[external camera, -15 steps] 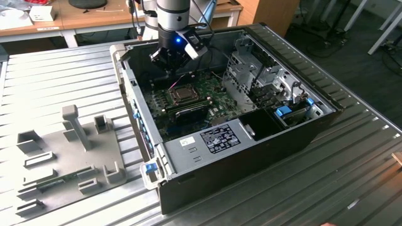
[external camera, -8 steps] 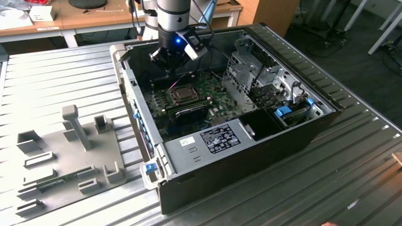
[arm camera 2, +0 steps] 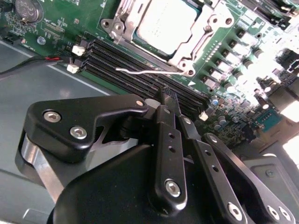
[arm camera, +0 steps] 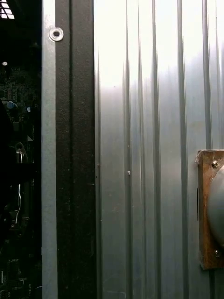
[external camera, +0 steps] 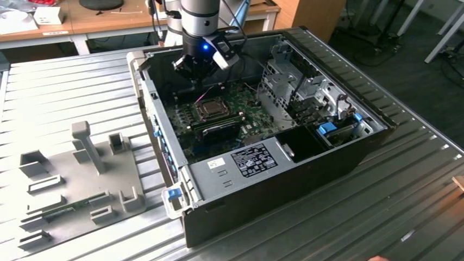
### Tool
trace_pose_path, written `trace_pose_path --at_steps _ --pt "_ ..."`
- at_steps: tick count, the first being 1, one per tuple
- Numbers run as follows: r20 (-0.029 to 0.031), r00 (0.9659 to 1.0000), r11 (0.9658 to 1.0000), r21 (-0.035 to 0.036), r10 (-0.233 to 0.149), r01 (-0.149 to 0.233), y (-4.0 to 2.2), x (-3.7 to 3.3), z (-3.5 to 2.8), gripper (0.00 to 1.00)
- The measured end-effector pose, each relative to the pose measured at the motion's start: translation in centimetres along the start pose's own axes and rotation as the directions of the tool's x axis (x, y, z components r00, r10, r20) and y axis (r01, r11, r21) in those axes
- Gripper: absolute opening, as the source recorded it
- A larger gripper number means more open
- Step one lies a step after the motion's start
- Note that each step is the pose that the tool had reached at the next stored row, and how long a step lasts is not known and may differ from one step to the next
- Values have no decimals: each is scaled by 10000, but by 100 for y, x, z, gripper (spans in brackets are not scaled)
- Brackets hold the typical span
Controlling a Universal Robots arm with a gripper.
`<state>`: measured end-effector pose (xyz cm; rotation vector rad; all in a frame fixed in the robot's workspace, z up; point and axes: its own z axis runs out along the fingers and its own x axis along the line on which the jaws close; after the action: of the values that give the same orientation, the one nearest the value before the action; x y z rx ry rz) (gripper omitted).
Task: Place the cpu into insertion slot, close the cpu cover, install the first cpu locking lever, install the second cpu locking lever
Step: 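Install the first cpu locking lever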
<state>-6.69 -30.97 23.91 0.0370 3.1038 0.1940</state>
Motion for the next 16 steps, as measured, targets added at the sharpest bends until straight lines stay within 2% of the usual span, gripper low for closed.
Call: trace_pose_path --at_steps 6,10,16 --pt "4 10000 10000 0 0 0 0 0 0 10" --pt "-28 10000 10000 2 6 -6 0 -2 -1 10" --pt "-17 9999 9999 6 123 -123 0 -3 2 10"
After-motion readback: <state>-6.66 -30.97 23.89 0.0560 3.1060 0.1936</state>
